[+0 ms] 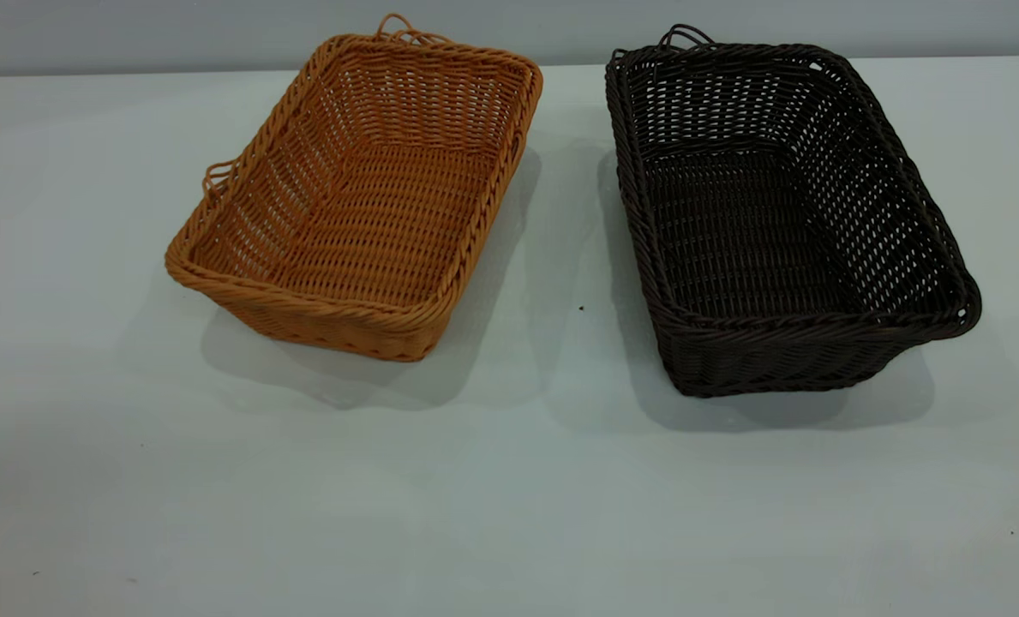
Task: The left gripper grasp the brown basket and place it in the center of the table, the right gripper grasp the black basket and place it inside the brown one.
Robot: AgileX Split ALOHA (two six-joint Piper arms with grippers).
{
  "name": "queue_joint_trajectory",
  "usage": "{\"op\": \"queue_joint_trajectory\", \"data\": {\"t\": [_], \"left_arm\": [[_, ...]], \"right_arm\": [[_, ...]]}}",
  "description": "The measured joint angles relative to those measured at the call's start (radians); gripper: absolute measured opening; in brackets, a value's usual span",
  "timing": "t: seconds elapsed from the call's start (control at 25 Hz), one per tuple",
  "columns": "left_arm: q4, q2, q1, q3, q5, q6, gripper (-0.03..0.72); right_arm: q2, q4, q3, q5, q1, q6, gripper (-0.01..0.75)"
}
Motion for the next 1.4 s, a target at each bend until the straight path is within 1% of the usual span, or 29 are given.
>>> {"op": "queue_joint_trajectory", "data": {"t": [0.12,0.2,0.28,0.36,0.48,0.6,0.8,0.92,1.04,1.24,1.4], "left_arm": [[0.003,0.001,0.000,0.000,-0.007,-0.002,0.451],[0.014,0.027,0.000,0.000,-0.007,-0.013,0.443],[0.020,0.096,0.000,0.000,-0.009,-0.032,0.441],[0.020,0.204,0.000,-0.001,-0.024,-0.039,0.440],[0.022,0.388,0.000,-0.028,-0.089,-0.021,0.439],[0.023,0.581,0.000,-0.074,-0.177,0.024,0.446],[0.023,0.868,0.000,-0.156,-0.338,0.063,0.519],[0.012,1.017,0.000,-0.209,-0.441,0.074,0.557],[-0.028,1.147,0.000,-0.262,-0.514,0.090,0.563],[-0.132,1.305,0.000,-0.344,-0.565,0.163,0.563],[-0.220,1.382,0.000,-0.382,-0.583,0.230,0.564]], "right_arm": [[0.053,0.000,0.000,-0.005,0.000,-0.015,0.584],[0.136,0.013,0.000,-0.014,0.000,-0.025,0.584],[0.228,0.044,-0.005,-0.028,0.000,-0.055,0.584],[0.338,0.087,-0.014,-0.067,0.000,-0.089,0.584],[0.503,0.175,-0.019,-0.159,0.000,-0.127,0.584],[0.673,0.267,-0.019,-0.223,0.000,-0.166,0.584],[0.958,0.409,-0.019,-0.299,0.000,-0.217,0.584],[1.113,0.549,-0.020,-0.343,0.000,-0.313,0.584],[1.263,0.721,-0.023,-0.407,0.000,-0.378,0.584],[1.514,1.074,-0.029,-0.458,0.000,-0.474,0.584],[1.696,1.432,-0.033,-0.436,0.000,-0.651,0.584]]}}
